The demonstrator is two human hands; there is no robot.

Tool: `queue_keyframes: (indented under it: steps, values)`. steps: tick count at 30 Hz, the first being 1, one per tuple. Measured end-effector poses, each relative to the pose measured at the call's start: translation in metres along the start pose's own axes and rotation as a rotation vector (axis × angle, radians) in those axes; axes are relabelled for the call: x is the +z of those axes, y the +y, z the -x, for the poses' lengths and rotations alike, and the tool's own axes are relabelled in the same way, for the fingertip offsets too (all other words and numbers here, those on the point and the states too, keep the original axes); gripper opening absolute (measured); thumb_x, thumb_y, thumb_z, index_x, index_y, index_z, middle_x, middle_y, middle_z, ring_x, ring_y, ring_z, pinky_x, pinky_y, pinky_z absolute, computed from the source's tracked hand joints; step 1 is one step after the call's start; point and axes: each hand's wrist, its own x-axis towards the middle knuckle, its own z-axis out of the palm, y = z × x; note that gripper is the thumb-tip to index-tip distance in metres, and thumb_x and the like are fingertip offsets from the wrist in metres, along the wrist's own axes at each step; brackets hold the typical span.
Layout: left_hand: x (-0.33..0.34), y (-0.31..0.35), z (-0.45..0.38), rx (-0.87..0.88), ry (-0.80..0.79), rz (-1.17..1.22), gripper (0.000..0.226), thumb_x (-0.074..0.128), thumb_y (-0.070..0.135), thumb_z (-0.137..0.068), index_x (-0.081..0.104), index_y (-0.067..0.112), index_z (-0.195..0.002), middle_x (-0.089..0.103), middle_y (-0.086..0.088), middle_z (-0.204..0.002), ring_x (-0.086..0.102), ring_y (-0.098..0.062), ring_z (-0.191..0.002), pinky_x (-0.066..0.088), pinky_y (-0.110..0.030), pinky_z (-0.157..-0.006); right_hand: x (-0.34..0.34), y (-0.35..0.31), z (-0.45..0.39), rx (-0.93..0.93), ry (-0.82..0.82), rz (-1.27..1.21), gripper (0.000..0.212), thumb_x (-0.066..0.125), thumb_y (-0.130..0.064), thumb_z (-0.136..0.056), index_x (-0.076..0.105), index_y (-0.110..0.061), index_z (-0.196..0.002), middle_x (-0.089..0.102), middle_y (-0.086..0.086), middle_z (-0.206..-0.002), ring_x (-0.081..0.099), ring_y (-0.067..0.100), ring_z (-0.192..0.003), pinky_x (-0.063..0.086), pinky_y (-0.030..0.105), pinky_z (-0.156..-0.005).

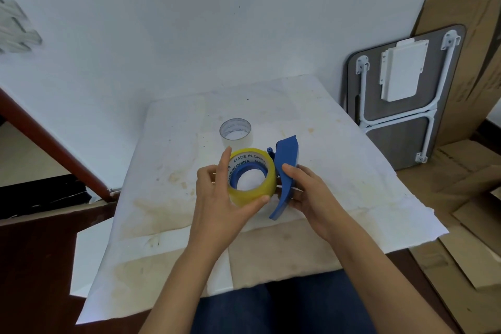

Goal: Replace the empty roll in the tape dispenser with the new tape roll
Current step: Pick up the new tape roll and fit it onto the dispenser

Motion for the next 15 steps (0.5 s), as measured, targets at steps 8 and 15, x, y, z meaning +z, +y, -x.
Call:
queue_keyframes:
  steps: [8,15]
  values:
    - [0.017,-0.01,0.007,0.061,0.052,-0.173,0.111,0.075,0.065,-0.061,0.02,0.029,-0.15,0.028,0.0,-0.131,0.045,-0.018,-0.118,0.051,-0.04,-0.097,-0.004,0.0,0.003,-0.057,-0.096,-0.014,0.043,0.062,-0.034,-0.091,0.06,-0.015,-0.129,0.075,-0.001,-0.101,0.072,0.018,-0.09,0.056,0.036,-0.089]
    - [-0.011,-0.007,-0.003,-0.221,-0.143,0.358,0.054,0.062,0.055,-0.086,0.047,0.04,-0.136,0.051,0.008,-0.128,0.056,-0.009,-0.116,0.047,-0.022,-0.089,-0.014,-0.001,0.005,-0.069,-0.111,-0.059,0.052,0.064,-0.035,-0.087,0.055,-0.013,-0.135,0.074,-0.002,-0.097,0.07,0.015,-0.082,0.055,0.03,-0.076]
